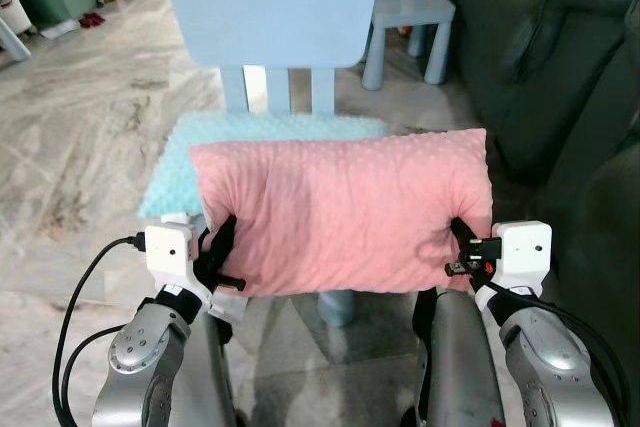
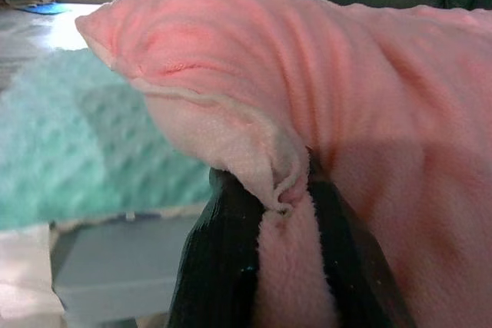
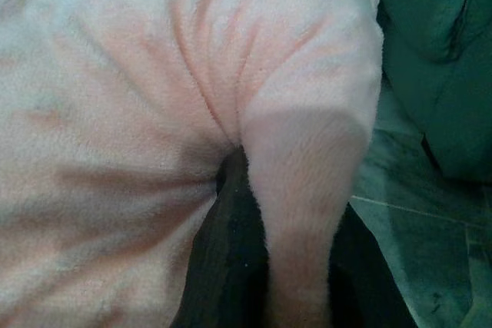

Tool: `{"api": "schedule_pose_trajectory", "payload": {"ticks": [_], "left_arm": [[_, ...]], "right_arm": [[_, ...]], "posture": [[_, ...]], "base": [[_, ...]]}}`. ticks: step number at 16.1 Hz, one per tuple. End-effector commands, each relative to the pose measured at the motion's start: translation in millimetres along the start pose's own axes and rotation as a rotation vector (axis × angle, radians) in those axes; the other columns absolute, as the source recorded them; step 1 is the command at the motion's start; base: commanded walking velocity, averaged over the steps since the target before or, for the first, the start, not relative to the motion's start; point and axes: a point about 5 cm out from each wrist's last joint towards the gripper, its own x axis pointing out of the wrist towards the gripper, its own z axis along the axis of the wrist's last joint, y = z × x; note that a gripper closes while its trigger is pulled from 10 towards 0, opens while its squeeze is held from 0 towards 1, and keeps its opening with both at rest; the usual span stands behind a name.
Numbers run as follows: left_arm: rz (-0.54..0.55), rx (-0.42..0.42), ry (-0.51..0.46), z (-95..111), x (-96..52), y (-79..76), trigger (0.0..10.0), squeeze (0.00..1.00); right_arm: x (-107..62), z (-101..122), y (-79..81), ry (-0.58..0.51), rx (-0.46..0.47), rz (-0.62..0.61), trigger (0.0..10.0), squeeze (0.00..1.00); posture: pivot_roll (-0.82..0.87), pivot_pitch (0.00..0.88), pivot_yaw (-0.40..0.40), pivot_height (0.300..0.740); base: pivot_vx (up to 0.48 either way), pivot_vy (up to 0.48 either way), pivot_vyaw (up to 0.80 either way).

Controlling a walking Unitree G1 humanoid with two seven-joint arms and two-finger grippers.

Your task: Move the pillow to the sofa

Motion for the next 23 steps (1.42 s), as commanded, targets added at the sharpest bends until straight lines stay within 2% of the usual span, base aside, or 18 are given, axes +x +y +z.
{"api": "schedule_pose_trajectory", "payload": {"ticks": [1, 23], "left_arm": [[-0.001, 0.008, -0.006, 2.6, -0.2, 1.8, 10.0, 0.00], [-0.005, 0.020, 0.000, 0.9, 4.6, 2.1, 10.0, 0.00]], "right_arm": [[1.3, 11.6, 1.0, -0.046, -0.003, -0.001, 10.0, 0.00], [2.5, 14.1, 0.5, -0.054, 0.008, 0.002, 10.0, 0.00]], "posture": [[-0.17, 0.000, 0.058, 0.462], [-0.18, 0.000, 0.058, 0.734]], "base": [[0.000, 0.000, 0.00], [0.000, 0.000, 0.00]]}}
